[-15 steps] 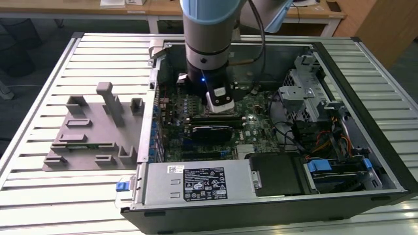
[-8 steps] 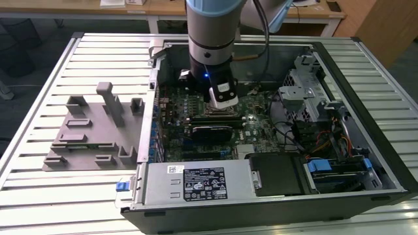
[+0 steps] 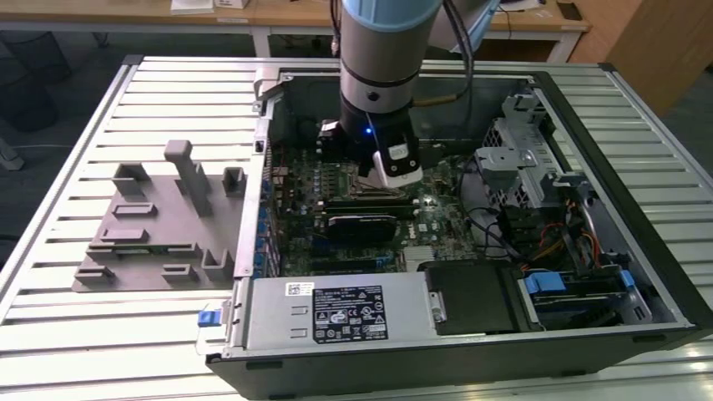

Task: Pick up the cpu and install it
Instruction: 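Install the second cpu locking lever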

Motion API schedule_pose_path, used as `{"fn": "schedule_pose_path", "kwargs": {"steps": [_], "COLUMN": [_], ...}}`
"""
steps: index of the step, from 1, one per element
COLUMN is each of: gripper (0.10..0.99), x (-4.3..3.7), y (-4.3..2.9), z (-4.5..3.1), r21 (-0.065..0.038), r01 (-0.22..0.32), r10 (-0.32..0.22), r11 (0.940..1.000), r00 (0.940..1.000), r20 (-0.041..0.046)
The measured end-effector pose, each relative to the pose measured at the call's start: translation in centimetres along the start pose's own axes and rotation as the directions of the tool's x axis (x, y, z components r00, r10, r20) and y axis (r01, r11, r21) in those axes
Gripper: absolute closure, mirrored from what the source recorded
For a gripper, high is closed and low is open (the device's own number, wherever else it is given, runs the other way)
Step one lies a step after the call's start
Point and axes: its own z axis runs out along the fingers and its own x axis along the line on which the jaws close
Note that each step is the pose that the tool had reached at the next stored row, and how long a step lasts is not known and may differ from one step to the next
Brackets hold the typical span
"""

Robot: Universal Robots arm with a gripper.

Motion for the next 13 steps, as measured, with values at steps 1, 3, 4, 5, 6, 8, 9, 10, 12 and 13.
{"fn": "schedule_pose_path", "kwargs": {"steps": [1, 3, 4, 5, 6, 8, 9, 10, 12, 13], "gripper": [0.980, 0.980, 0.980, 0.980, 0.980, 0.980, 0.980, 0.980, 0.980, 0.980], "x": [-0.11, -0.30, -0.40, -0.48, -0.54, -0.56, -0.57, -0.57, -0.59, -0.56], "y": [-0.15, -0.47, -0.63, -0.79, -0.90, -1.02, -1.06, -1.11, -1.20, -1.25], "z": [0.00, 0.02, 0.06, 0.17, 0.33, 0.66, 0.84, 1.01, 1.37, 1.55], "r21": [0.000, 0.000, 0.000, 0.000, 0.000, 0.000, 0.000, 0.000, 0.000, 0.000], "r01": [0.000, -0.001, -0.001, -0.001, -0.001, -0.001, -0.001, -0.001, -0.001, -0.001], "r10": [0.000, 0.001, 0.001, 0.001, 0.001, 0.001, 0.001, 0.001, 0.001, 0.001], "r11": [1.0000, 1.0000, 1.0000, 1.0000, 1.0000, 1.0000, 1.0000, 1.0000, 1.0000, 1.0000], "r00": [1.0000, 1.0000, 1.0000, 1.0000, 1.0000, 1.0000, 1.0000, 1.0000, 1.0000, 1.0000], "r20": [-0.0003, -0.0006, -0.0008, -0.0012, -0.0014, -0.0014, -0.0014, -0.0014, -0.0015, -0.0015]}}
